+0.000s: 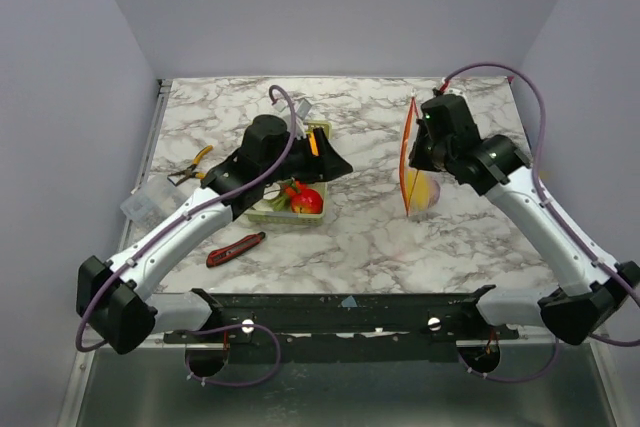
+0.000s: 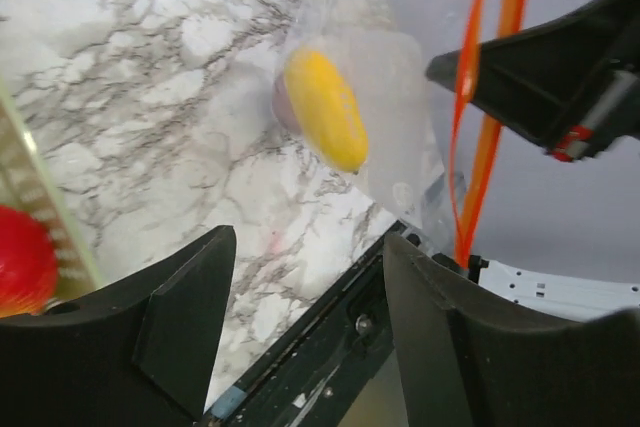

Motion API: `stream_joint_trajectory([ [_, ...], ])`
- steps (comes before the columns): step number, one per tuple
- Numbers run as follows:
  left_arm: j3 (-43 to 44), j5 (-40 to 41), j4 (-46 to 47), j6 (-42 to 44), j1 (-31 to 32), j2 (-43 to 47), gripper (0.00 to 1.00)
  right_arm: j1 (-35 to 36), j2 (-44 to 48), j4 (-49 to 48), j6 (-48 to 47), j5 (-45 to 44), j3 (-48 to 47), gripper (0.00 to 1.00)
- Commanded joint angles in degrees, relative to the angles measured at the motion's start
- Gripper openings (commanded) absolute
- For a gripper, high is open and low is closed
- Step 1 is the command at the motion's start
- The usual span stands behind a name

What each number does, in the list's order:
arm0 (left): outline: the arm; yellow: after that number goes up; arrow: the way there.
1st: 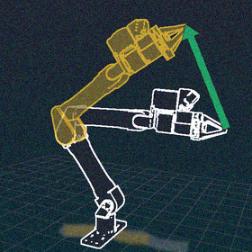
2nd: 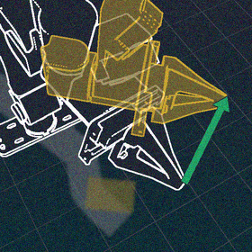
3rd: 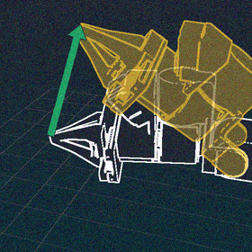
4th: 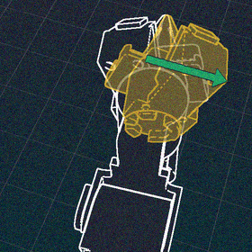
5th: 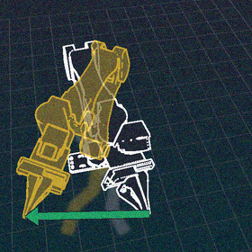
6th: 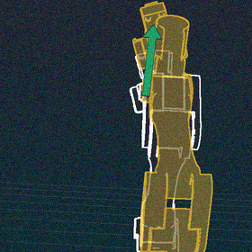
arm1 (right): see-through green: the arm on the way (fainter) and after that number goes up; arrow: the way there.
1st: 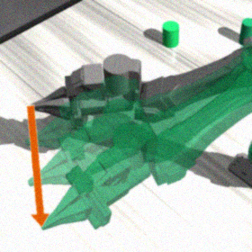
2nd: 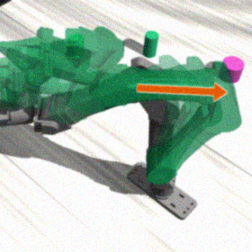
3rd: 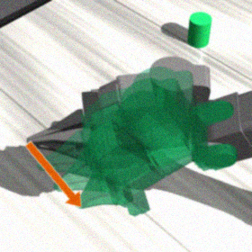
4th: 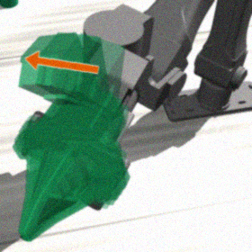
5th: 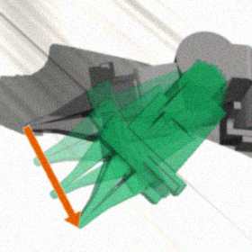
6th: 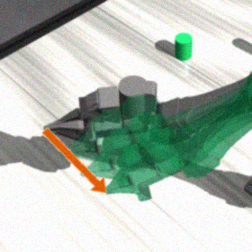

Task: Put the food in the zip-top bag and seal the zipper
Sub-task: Adjust the zipper food storage bag at the center of the board, then pick up the fake vegetable from the bin.

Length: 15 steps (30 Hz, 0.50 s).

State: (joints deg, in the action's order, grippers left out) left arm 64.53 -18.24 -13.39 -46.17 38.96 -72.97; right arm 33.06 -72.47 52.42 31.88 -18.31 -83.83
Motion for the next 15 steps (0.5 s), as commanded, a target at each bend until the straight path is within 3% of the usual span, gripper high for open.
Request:
stream_joint_trajectory([
  [1,-4.68,-2.04,-0.28,5.08,-4.34,4.86,0.64,0.14,-7.65,-3.34,-2.13,-1.2,5.53,0.0],
  [4,-7.36,-0.8,-1.98,8.81,-6.72,6.64,0.65,0.15,-10.47,-4.39,-1.53,0.84,6.12,0.01],
  [10,-11.1,6.6,-6.92,13.94,-9.01,8.91,0.67,0.15,-1.52,-11.4,-2.41,4.76,10.04,0.01],
  [15,-12.17,10.32,-6.92,14.33,-11.53,8.63,0.82,0.14,3.23,-15.29,-2.23,6.56,12.79,0.01],
])
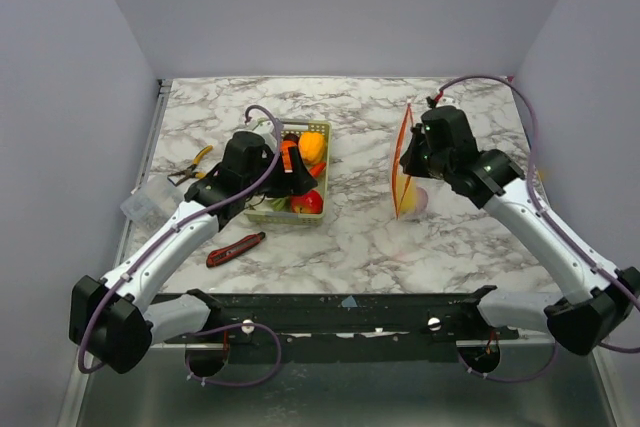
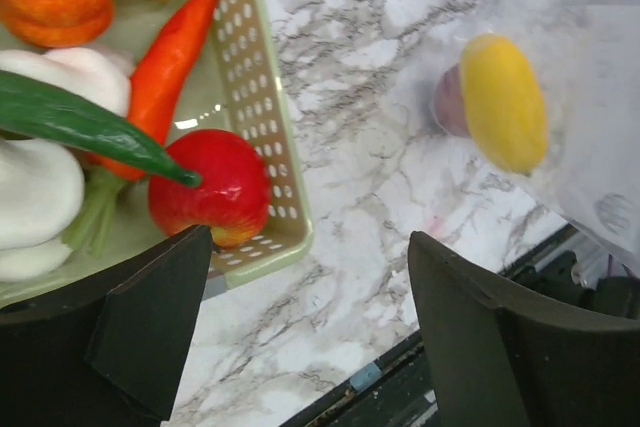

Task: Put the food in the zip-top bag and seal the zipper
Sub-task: Pick up the fake vegetable from the bin.

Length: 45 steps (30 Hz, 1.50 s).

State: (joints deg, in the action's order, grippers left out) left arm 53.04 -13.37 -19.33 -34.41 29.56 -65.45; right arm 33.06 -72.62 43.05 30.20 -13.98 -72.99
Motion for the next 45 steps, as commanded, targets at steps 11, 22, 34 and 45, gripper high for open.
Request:
stream_joint_trajectory([
  [11,5.11,16.97,-5.6,-4.2,-3.19,-8.75,0.78,0.14,4.71,-4.62,-0.29,0.88,4.69,0.01],
  [22,17.31,22.81,-4.02,9.62,-3.19,-23.44,0.75,0.1,6.44,-4.17,-1.27,0.9,5.53,0.01],
  [34,38.74,28.13,-17.93,10.35,-3.8,-45.36,0.74,0.08,7.45,-3.59,-1.29,1.15,6.01,0.01],
  [45,40.41,23.82,-18.08,8.48,-5.12,-49.33,0.46,0.09,6.95,-3.1,-1.21,0.97,5.75,0.01],
])
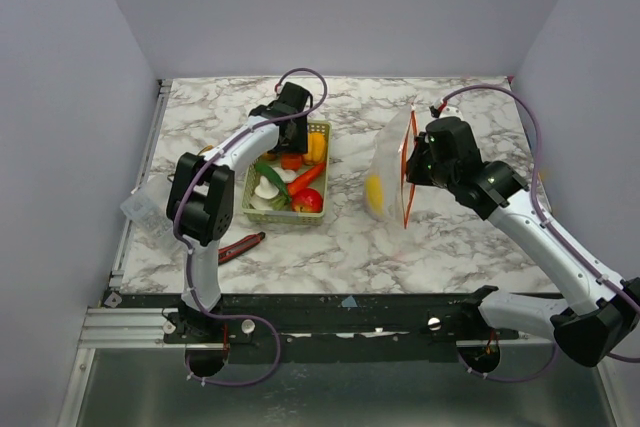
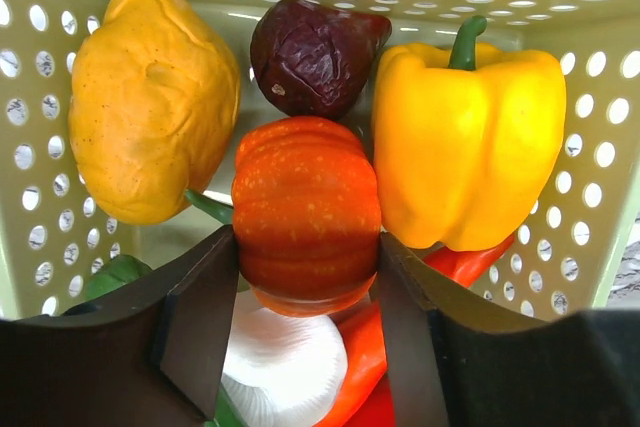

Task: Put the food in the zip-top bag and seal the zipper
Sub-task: Pick up the fake vegetable from the bin.

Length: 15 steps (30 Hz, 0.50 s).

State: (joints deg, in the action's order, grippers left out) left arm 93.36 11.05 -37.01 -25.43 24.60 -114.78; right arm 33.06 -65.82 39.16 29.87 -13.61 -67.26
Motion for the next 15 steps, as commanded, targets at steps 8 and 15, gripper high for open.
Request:
stream_joint_trajectory([
  [8,-4.43,-0.95,1.16,-2.05,-0.17,8.96,0.25,0.11,-1.23,0.05,-0.71,1.52,0.18,0.01],
  [15,-12.54,-13.95,6.36,-2.51,-0.17,22.38,0.18,0.16,-1.32,-0.59,-0.95,2.49,-0.34,0.01],
])
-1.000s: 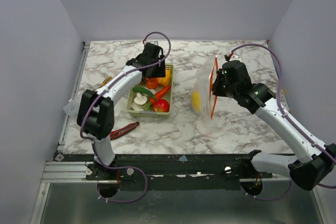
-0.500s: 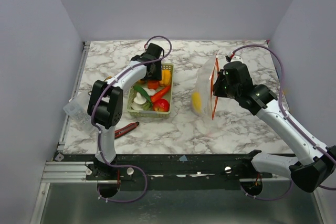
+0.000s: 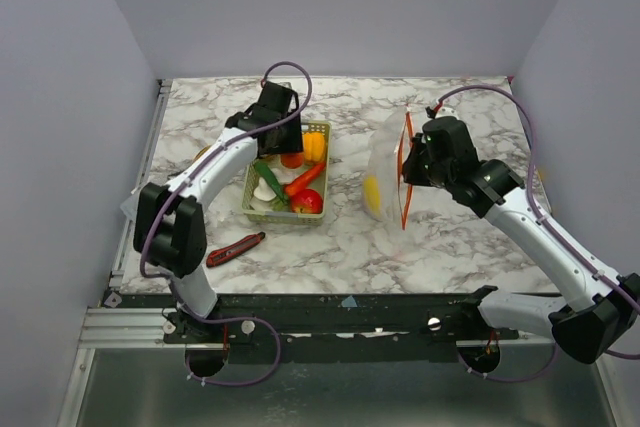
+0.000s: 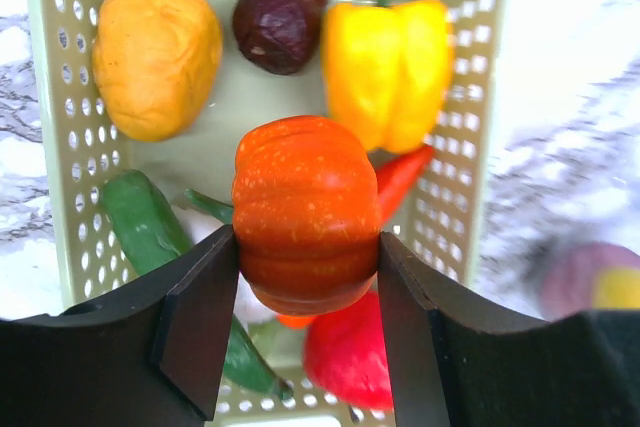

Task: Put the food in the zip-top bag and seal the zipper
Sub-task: Pick up the fake vegetable from the bin.

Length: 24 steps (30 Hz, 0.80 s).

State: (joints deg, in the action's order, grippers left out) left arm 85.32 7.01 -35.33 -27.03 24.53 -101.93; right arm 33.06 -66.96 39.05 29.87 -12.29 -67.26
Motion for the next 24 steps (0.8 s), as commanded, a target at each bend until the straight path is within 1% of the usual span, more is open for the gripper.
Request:
stream_joint_trajectory([
  [1,-5.76,-12.14,6.1,-0.98,-0.1,11.56,0.18,0.15,-0.1,-0.44,-0.97,1.35,-0.56,0.01],
  [3,-7.33,-15.34,7.07,-1.47,-0.14,14.75,0.18,0.1,0.04,-0.67,-0.93,1.78,-0.88,0.01],
  [5,-8.07,-18.77,7.9,-1.99,-0.1,17.66,0.07,0.09,0.05,-1.31,-0.98,2.49,-1.08,0.01],
  [7,-11.7,-25.71,13.01,-3.45,-0.1,21.62,0.02,0.15,-0.3,-1.52,-0.91,3.09,-1.43,0.01],
  [9,-16.49,-35.33,22.85,-6.48,-0.06,25.86,0.01,0.15,-0.69,-1.8,-0.35,3.75,-1.83,0.01],
  [10,-18.69,-40.75,29.32,-9.23,0.05,27.74,0.0,0.16,-0.75,-2.28,0.1,4.47,-1.9,0.01],
  [12,-22.8,-48.1,41.92,-15.59,0.48,30.23,0.0,0.16,-0.67,-4.2,0.91,6.7,-1.65,0.01],
  [13,-24.46,-50.43,47.44,-18.93,0.73,31.0,0.0,0.15,-0.7,-5.71,1.43,7.72,-1.42,0.01],
  [16,-27.21,-52.69,59.66,-26.07,2.09,31.72,0.0,0.16,-1.13,-9.24,4.45,10.68,-0.77,0.01],
  [17,-27.64,-52.63,61.93,-28.38,2.84,31.52,0.0,0.16,-1.32,-10.13,5.58,11.32,-0.19,0.01],
  [19,-27.09,-52.3,62.56,-32.39,4.05,30.64,0.0,0.16,-1.44,-12.44,7.91,12.69,1.2,0.01],
  [21,-26.91,-51.41,63.21,-34.21,5.9,29.98,0.0,0.14,-1.6,-15.04,9.85,14.84,2.67,0.01],
  [24,-26.85,-47.01,60.46,-32.16,8.39,29.42,0.0,0.15,-2.0,-17.42,12.05,15.63,4.14,0.01],
])
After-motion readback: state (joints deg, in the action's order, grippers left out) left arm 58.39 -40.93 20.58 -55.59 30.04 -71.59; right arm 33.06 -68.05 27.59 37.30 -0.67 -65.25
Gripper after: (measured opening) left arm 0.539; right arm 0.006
